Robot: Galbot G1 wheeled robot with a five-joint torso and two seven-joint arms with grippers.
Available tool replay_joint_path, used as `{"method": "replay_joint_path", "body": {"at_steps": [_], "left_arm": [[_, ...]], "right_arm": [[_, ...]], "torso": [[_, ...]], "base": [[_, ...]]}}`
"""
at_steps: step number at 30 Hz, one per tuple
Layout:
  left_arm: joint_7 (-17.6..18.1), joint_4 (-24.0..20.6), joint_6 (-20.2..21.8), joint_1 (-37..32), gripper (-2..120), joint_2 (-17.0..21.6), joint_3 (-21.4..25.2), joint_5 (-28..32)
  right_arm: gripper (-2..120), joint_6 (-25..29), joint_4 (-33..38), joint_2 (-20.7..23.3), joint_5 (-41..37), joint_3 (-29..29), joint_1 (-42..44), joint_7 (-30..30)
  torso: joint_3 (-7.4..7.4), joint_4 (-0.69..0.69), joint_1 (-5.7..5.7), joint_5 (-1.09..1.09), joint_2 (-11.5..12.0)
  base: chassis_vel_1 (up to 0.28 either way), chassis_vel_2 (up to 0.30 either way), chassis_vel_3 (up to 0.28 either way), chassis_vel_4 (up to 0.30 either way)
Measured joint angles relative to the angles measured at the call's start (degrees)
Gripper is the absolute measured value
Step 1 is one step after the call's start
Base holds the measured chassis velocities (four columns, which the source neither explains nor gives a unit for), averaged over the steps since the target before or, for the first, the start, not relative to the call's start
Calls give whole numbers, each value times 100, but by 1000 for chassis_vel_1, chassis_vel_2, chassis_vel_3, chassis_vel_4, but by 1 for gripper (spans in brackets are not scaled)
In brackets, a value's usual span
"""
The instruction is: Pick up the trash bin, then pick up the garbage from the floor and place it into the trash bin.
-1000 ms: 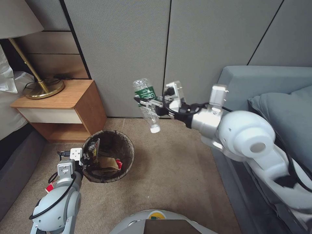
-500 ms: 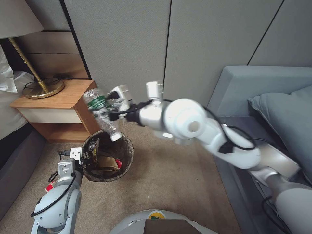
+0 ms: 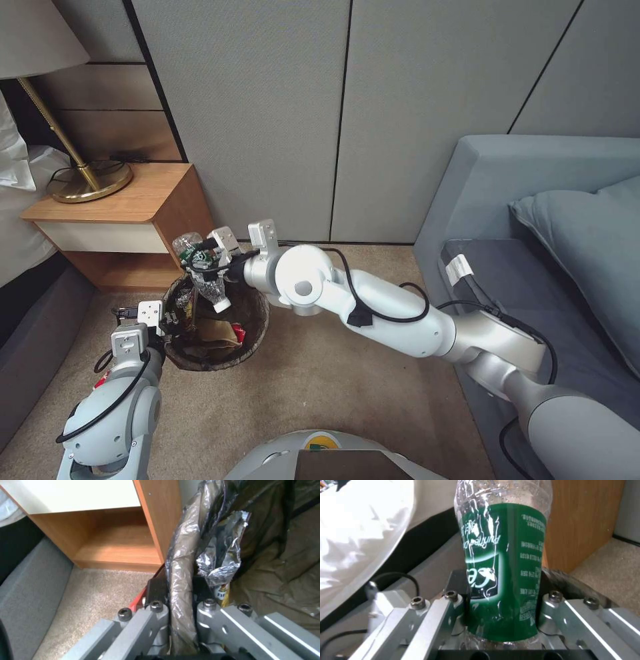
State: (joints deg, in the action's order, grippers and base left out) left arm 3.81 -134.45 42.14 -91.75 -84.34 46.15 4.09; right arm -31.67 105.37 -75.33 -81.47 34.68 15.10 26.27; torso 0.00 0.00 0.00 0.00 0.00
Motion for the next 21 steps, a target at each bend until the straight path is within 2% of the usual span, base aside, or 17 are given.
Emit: {"method": "replay_joint_path", "body": {"at_steps": [10, 21], "left_arm": [[2, 72, 0, 42, 4, -7, -7, 5], [2, 89, 0, 60, 4, -23, -18, 4]], "right_arm": [[26, -2, -138, 57, 515, 90, 695, -146], [26, 49, -401, -87, 743, 91, 947, -255]], "torso": [[0, -1, 0, 0, 0], [0, 1, 0, 0, 0]], "base": [[0, 0, 0, 0], [0, 0, 0, 0]]}}
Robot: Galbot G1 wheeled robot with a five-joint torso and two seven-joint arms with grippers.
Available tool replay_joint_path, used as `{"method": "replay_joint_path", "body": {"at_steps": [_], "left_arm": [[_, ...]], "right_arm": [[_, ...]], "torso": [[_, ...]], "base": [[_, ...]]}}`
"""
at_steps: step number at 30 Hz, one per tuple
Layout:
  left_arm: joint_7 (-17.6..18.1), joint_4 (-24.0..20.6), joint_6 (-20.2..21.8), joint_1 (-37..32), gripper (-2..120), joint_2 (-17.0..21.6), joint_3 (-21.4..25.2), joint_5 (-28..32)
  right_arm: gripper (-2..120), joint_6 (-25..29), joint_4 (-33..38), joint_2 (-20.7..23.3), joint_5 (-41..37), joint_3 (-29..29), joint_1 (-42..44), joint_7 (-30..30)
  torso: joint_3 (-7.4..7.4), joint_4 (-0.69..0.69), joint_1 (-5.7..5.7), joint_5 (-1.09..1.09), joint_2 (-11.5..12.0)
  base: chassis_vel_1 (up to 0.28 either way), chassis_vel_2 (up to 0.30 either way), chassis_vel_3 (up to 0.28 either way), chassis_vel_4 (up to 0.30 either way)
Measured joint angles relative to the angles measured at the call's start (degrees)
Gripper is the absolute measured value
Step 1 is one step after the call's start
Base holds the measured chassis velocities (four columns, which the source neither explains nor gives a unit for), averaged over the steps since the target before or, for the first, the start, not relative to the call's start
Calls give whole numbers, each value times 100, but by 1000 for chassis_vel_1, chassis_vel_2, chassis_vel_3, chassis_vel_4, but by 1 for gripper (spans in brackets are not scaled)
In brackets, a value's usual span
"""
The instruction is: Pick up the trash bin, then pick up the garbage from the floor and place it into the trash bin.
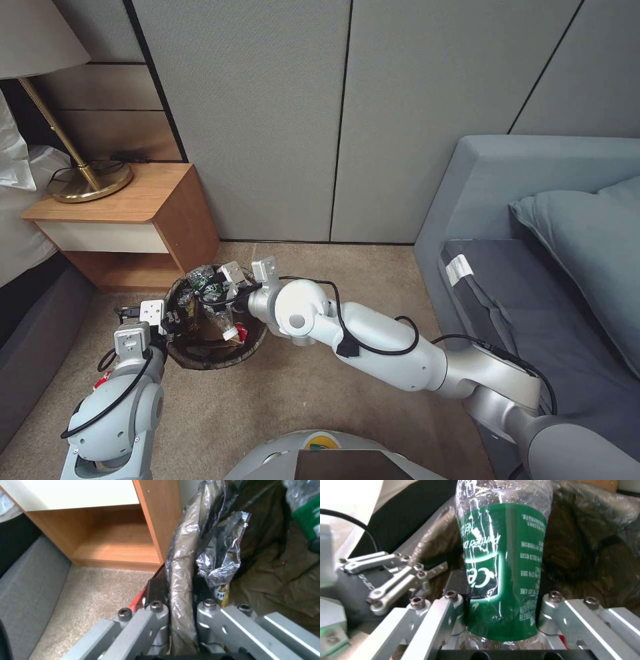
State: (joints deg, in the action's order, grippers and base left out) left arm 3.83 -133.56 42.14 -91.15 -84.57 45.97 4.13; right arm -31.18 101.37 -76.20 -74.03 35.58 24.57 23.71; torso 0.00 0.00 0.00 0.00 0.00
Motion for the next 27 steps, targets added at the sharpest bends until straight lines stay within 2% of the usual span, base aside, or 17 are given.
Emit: {"method": "replay_joint_path", "body": {"at_steps": [6, 9, 11, 12, 14, 15, 18, 19, 26, 27], "left_arm": [[0, 7, 0, -8, 4, 1, 9, 2], [-1, 8, 0, -4, 4, -2, 8, 3], [-2, 13, 0, -4, 4, -3, 9, 3], [-2, 13, 0, -4, 4, -3, 9, 3], [-2, 16, 0, -6, 4, -9, 9, 3], [-2, 16, 0, -6, 4, -9, 9, 3], [-3, 22, 0, -19, 4, -15, 8, 3], [-3, 22, 0, -19, 4, -15, 8, 3], [-6, 27, 0, -22, 4, -3, 8, 8], [-6, 27, 0, -22, 4, -3, 8, 8]], "right_arm": [[26, 35, -129, -44, 136, -7, 57, -75], [31, 28, -150, -71, 146, -17, 58, -44], [44, 28, -201, -108, 187, -35, 55, -10], [44, 28, -201, -108, 187, -35, 55, -10], [54, 34, -244, -121, 215, -44, 45, -7], [54, 34, -244, -121, 215, -44, 45, -7], [70, 49, -301, -143, 243, -69, 19, -21], [70, 49, -301, -143, 243, -69, 19, -21], [97, 56, -340, -176, 263, -107, -12, -32], [97, 56, -340, -176, 263, -107, -12, -32]], "torso": [[0, 0, 0, 0, 0], [0, 0, 0, 0, 0], [0, 0, 0, 0, 0], [0, 0, 0, 0, 0], [0, 0, 0, 0, 0], [0, 0, 0, 0, 0], [0, 0, 0, 0, 0], [0, 0, 0, 0, 0], [0, 0, 0, 0, 0], [0, 0, 0, 0, 0]], "base": [[0, 0, 0, 0], [0, 0, 0, 0], [0, 0, 0, 0], [0, 0, 0, 0], [0, 0, 0, 0], [0, 0, 0, 0], [0, 0, 0, 0], [0, 0, 0, 0], [0, 0, 0, 0], [0, 0, 0, 0]]}}
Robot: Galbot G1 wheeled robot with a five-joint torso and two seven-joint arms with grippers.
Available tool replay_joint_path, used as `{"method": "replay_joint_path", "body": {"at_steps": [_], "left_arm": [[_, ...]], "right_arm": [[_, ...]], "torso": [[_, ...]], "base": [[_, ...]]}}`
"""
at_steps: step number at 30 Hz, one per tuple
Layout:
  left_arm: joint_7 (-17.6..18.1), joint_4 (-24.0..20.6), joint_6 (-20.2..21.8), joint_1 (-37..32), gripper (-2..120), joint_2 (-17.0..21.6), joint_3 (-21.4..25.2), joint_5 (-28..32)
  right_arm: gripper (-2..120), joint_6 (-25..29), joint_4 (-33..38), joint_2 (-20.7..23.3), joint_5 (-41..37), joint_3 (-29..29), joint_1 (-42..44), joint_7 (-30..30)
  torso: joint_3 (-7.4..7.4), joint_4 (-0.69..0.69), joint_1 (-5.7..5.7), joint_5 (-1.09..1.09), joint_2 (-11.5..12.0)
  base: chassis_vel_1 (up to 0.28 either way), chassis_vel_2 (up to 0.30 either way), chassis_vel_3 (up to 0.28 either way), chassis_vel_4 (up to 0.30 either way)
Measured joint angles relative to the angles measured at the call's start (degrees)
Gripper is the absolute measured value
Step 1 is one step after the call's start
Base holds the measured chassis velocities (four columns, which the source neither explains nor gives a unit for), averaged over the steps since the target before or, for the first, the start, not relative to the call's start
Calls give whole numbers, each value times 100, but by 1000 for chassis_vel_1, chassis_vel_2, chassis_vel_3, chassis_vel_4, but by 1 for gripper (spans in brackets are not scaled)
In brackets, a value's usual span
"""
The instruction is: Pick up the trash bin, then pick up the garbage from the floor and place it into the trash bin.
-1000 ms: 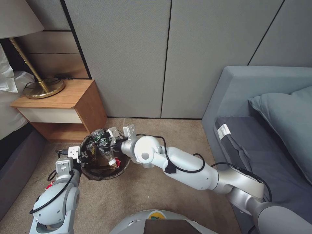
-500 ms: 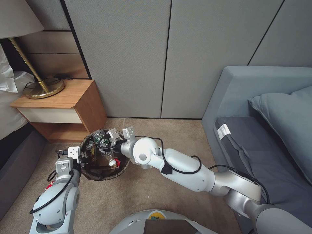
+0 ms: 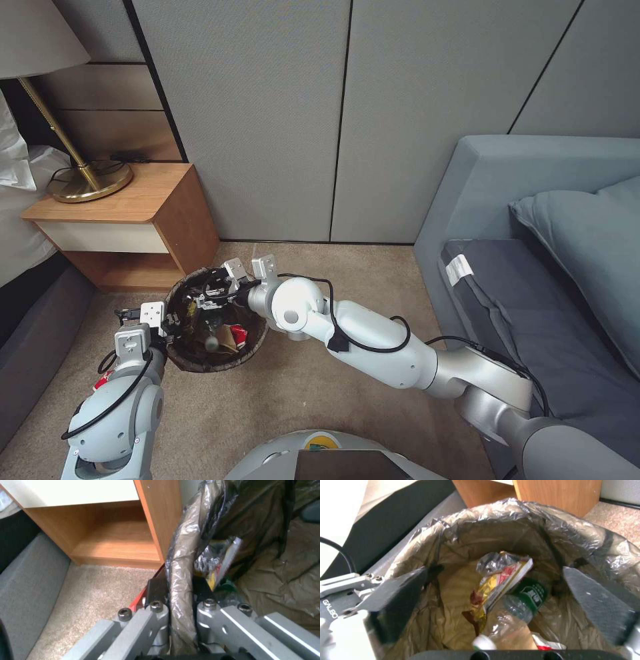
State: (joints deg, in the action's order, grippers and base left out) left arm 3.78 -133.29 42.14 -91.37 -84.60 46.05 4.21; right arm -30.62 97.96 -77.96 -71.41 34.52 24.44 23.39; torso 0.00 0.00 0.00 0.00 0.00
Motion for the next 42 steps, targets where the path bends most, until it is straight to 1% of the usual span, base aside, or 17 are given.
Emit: {"method": "replay_joint_path", "body": {"at_steps": [11, 15, 18, 19, 20, 23, 24, 26, 27, 28, 31, 32, 35, 36, 39, 40, 42], "left_arm": [[0, -12, 0, -26, 4, 24, 18, 19], [1, -63, 0, -30, 4, 32, 34, 55], [-4, -140, 0, -67, 4, 48, 65, 87], [-8, -164, 0, -77, 4, 50, 69, 91], [-8, -164, 0, -77, 4, 50, 69, 91], [-30, -213, 0, -105, 4, 54, 85, 107], [-30, -213, 0, -105, 4, 54, 85, 107], [-66, -223, -3, -114, 4, 57, 88, 112], [-97, -235, -15, -128, 4, 59, 84, 113], [-97, -235, -15, -128, 4, 59, 84, 113], [-114, -262, -40, -136, 4, 43, 35, 109], [-114, -262, -40, -136, 4, 43, 35, 109], [-149, -274, -104, -157, 4, 38, 4, 106], [-149, -274, -104, -157, 4, 38, 4, 106], [-162, -299, -184, -223, 4, 11, 13, 124], [-162, -299, -184, -223, 4, 11, 13, 124], [-180, -299, -241, -259, 4, 12, 42, 146]], "right_arm": [[100, 10, 58, 8, 23, -109, -49, 17], [100, 3, 560, 261, 87, -460, -132, 208], [100, 25, 1159, 909, 773, -1460, 212, 241], [100, 40, 1278, 1109, 911, -1672, 325, 222], [100, 40, 1278, 1109, 911, -1672, 325, 222], [100, 202, 1862, 2072, 1756, -2969, 1138, -44], [100, 202, 1862, 2072, 1756, -2969, 1138, -44], [100, 382, 2145, 2347, 2319, -3705, 1749, -172], [100, 543, 2322, 2461, 2935, -4416, 2369, -372], [100, 543, 2322, 2461, 2935, -4416, 2369, -372], [100, 895, 2797, 2368, 3992, -6225, 3881, -908], [100, 895, 2797, 2368, 3992, -6225, 3881, -908], [100, 1439, 2962, 1959, 4900, -7307, 5190, -1313], [100, 1439, 2962, 1959, 4900, -7307, 5190, -1313], [100, 1981, 3052, 995, 5721, -7941, 6119, -1656], [100, 1981, 3052, 995, 5721, -7941, 6119, -1656], [100, 2280, 3093, 493, 5961, -8145, 6583, -1790]], "torso": [[0, 1, 0, 0, 0], [0, 2, 0, 1, 0], [0, 1, 0, 4, 0], [0, 4, 0, 5, 0], [0, 4, 0, 5, 0], [1, -4, 0, 5, 0], [1, -4, 0, 5, 0], [1, -3, 0, 3, 0], [0, -1, 0, 4, 0], [0, -1, 0, 4, 0], [1, -3, 0, 2, -1], [1, -3, 0, 2, -1], [1, -3, 0, 2, 0], [1, -3, 0, 2, 0], [1, 1, 0, 3, -1], [1, 1, 0, 3, -1], [1, 0, 1, 1, -1]], "base": [[0, 0, 0, 0], [0, 0, 0, 0], [0, 0, 0, 0], [0, 0, 0, 0], [0, 0, 0, 0], [0, 0, 0, 0], [0, 0, 0, 0], [0, 0, 0, 0], [0, 0, 0, 0], [0, 0, 0, 0], [0, 0, 0, 0], [0, 0, 0, 0], [0, 0, 0, 0], [0, 0, 0, 0], [0, 0, 0, 0], [0, 0, 0, 0], [0, 0, 0, 0]]}}
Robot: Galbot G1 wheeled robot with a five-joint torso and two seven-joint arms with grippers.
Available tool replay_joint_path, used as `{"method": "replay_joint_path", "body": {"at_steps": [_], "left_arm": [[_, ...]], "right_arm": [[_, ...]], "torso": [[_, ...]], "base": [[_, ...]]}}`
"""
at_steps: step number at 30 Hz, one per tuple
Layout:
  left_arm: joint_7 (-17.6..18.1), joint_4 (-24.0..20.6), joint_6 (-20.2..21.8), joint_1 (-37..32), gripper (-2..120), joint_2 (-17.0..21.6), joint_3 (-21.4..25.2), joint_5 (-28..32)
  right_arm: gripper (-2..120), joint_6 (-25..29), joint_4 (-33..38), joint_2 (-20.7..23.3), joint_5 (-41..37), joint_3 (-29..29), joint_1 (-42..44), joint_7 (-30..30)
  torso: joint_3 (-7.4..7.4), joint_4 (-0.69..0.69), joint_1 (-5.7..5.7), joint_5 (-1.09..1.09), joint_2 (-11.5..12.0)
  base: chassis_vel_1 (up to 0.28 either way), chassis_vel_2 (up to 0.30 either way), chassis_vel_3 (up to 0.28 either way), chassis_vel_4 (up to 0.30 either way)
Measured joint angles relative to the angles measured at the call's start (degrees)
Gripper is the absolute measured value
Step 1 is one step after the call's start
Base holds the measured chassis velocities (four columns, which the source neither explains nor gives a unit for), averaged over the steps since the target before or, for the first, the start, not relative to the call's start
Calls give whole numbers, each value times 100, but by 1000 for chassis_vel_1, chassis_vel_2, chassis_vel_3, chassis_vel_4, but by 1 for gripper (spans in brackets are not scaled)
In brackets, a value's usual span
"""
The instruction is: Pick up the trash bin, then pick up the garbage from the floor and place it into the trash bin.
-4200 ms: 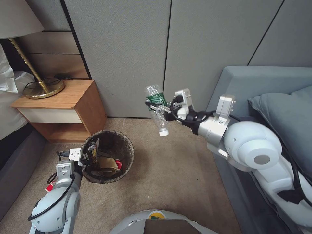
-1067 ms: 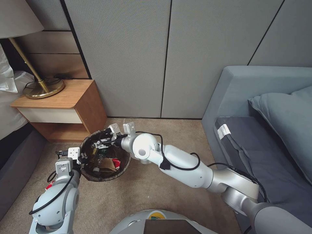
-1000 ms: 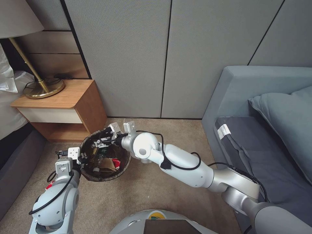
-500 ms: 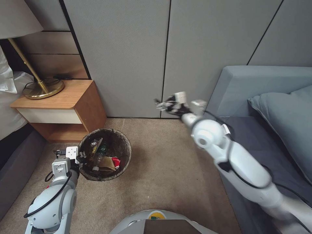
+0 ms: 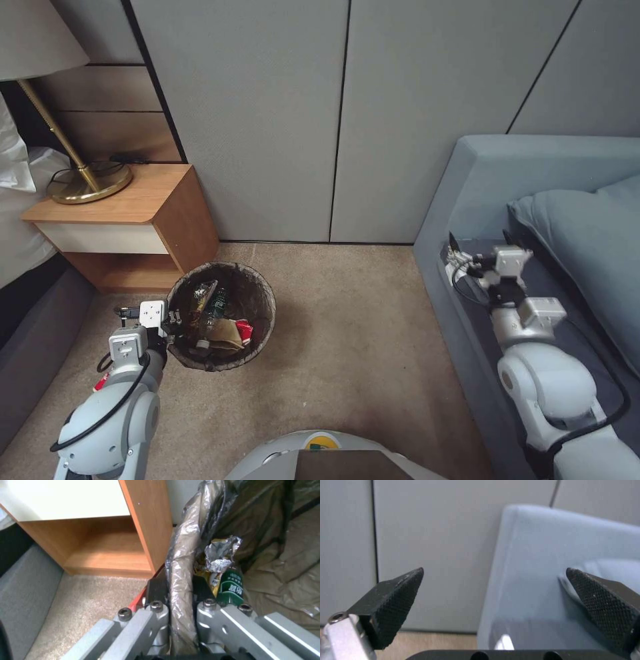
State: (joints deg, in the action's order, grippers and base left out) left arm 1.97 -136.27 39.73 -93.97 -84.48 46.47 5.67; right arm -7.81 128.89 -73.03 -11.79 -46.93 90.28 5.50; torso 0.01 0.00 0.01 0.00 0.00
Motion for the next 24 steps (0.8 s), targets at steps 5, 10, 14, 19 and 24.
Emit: {"method": "replay_joint_path", "body": {"at_steps": [5, 10, 14, 19, 24], "left_arm": [[-5, 15, -84, -2, 4, -22, 6, 39], [-5, 28, -142, 6, 4, -50, -33, 59], [-4, 20, -171, 12, 4, -38, -8, 123], [-4, 13, -204, -5, 4, -39, -10, 156], [19, -5, -225, -3, 4, -45, -18, 233]], "right_arm": [[100, 478, -17, -375, 352, -106, 501, -93], [100, 724, -110, -600, 491, -116, 636, -82], [100, 1015, -187, -685, 680, -149, 733, -129], [100, 1032, -241, -737, 630, -143, 723, -117], [100, 1017, -263, -727, 606, -86, 681, -113]], "torso": [[0, 0, 0, -1, 0], [0, 1, 0, -1, 0], [-1, 1, 0, -1, 0], [-1, 0, 0, -1, 0], [-1, 0, 0, -1, 0]], "base": [[0, 0, 0, 0], [0, 0, 0, 0], [0, 0, 0, 0], [0, 0, 0, 0], [0, 0, 0, 0]]}}
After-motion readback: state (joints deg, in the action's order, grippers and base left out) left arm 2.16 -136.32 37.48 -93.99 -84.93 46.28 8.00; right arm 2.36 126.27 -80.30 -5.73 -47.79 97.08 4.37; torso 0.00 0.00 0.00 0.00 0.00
